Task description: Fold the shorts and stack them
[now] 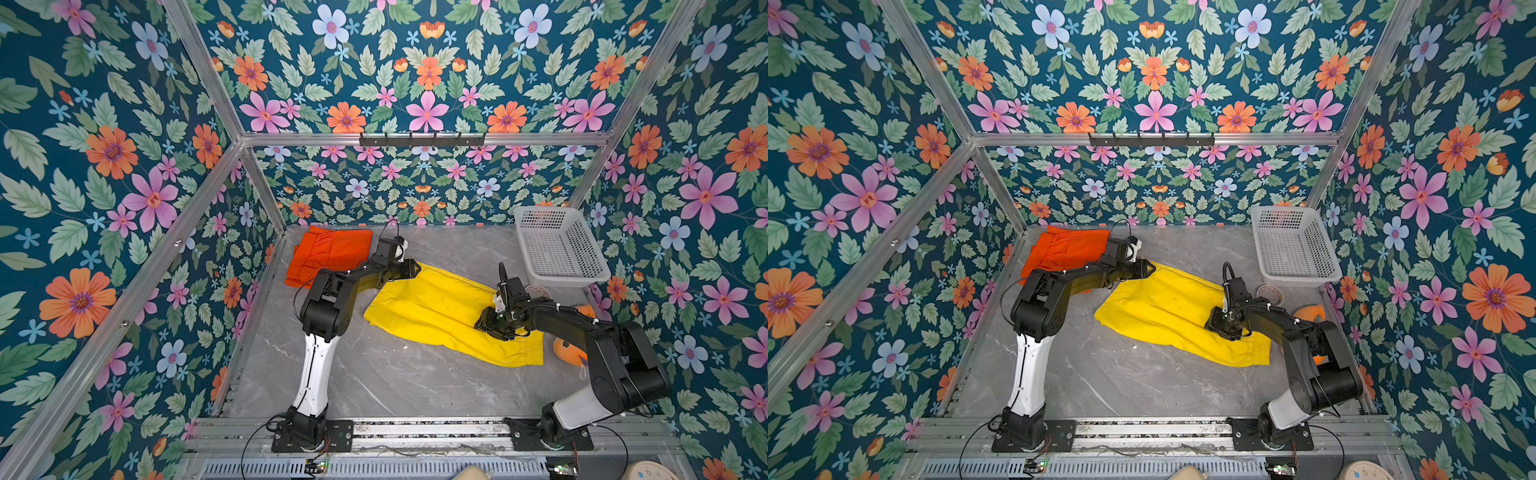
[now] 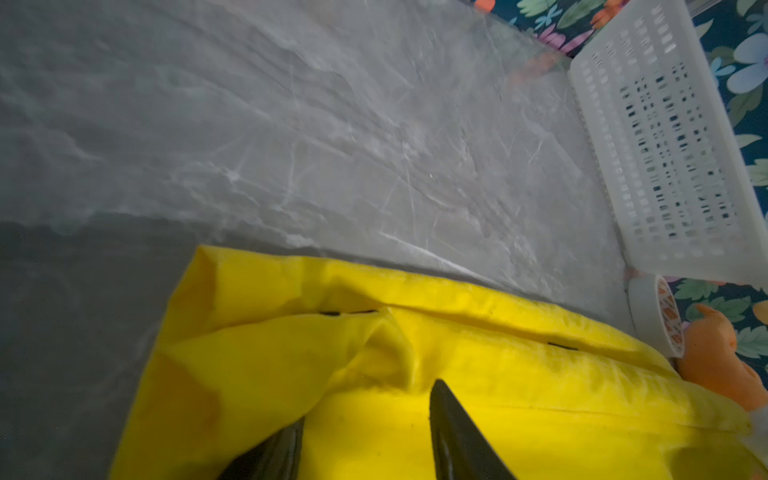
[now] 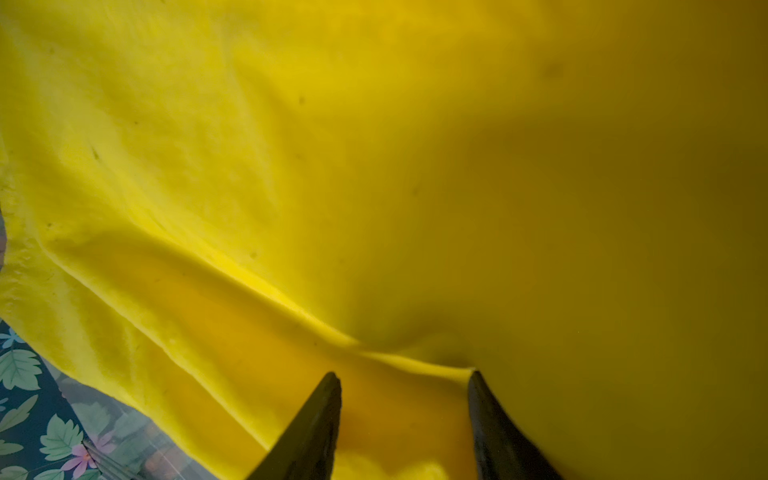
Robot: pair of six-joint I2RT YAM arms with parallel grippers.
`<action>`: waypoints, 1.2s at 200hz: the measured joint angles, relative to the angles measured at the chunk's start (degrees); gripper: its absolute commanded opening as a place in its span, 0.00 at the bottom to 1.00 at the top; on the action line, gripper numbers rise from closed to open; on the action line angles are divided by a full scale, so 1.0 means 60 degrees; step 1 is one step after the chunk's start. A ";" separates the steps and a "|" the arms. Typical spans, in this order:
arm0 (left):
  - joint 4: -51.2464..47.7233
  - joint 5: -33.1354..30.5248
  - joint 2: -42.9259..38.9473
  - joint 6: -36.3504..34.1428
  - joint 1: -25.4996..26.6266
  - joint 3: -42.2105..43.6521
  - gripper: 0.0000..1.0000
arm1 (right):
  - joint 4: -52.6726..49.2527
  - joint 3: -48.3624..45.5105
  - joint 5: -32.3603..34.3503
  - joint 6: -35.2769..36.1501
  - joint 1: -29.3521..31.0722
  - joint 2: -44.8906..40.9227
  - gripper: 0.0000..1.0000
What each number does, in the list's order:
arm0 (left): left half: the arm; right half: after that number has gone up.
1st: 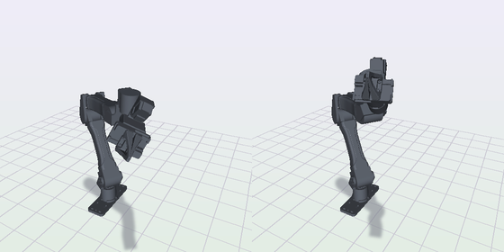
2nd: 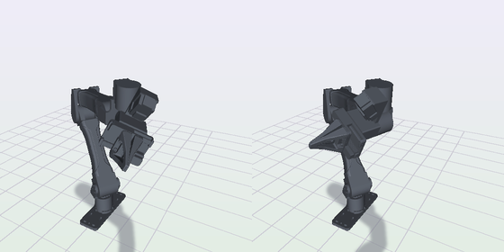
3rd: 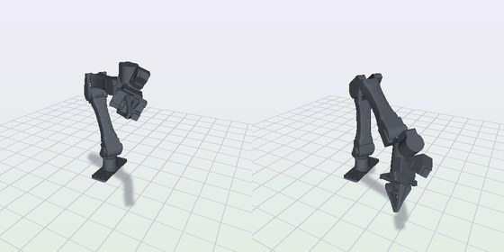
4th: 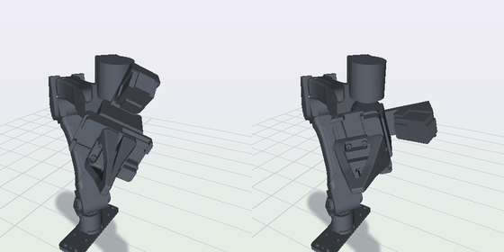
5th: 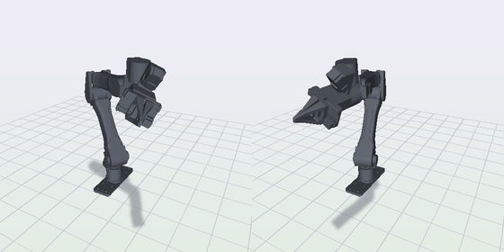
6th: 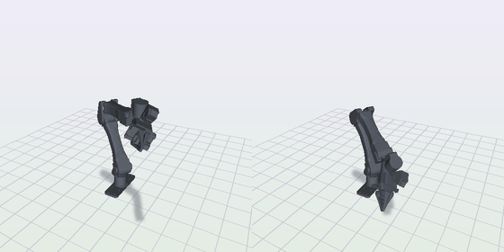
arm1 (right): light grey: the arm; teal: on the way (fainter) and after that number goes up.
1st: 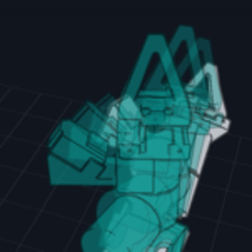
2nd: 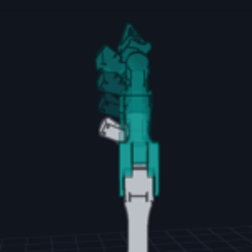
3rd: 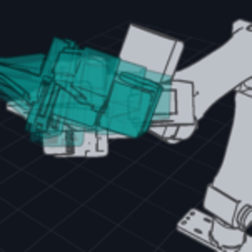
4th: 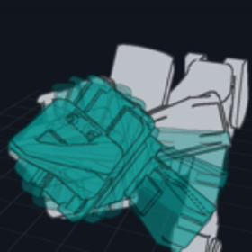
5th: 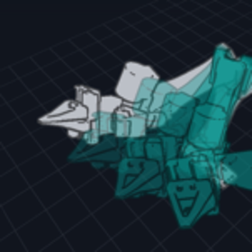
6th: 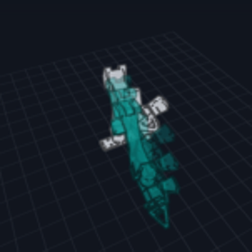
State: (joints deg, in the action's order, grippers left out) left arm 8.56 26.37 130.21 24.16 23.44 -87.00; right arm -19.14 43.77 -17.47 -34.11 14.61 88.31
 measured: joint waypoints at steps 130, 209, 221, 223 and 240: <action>-0.0229 -0.0477 -0.4065 -0.1974 0.1825 0.1836 0.61 | -0.1701 -0.0087 -0.1118 0.0000 -0.4266 -0.4608 0.61; 0.0069 -0.0076 -0.1836 -0.5359 0.5872 0.0149 0.66 | -0.1927 -0.0903 -0.3905 0.0404 -0.9388 -0.4156 0.61; 0.0062 0.0000 -0.1228 -0.5606 0.6291 -0.0372 0.66 | -0.1803 -0.0889 -0.4156 0.0401 -0.9577 -0.3952 0.61; 0.0062 0.0015 -0.1126 -0.5628 0.6357 -0.0466 0.66 | -0.1778 -0.0889 -0.4204 0.0401 -0.9592 -0.3916 0.61; -0.0062 0.0087 -0.0404 -0.5963 0.6794 -0.1115 0.67 | -0.1625 -0.0885 -0.4477 0.0397 -0.9679 -0.3730 0.61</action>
State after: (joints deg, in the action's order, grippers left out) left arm 8.19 26.89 127.79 -11.62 64.20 -93.69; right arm -28.88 38.46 -44.34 -31.73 -43.46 65.93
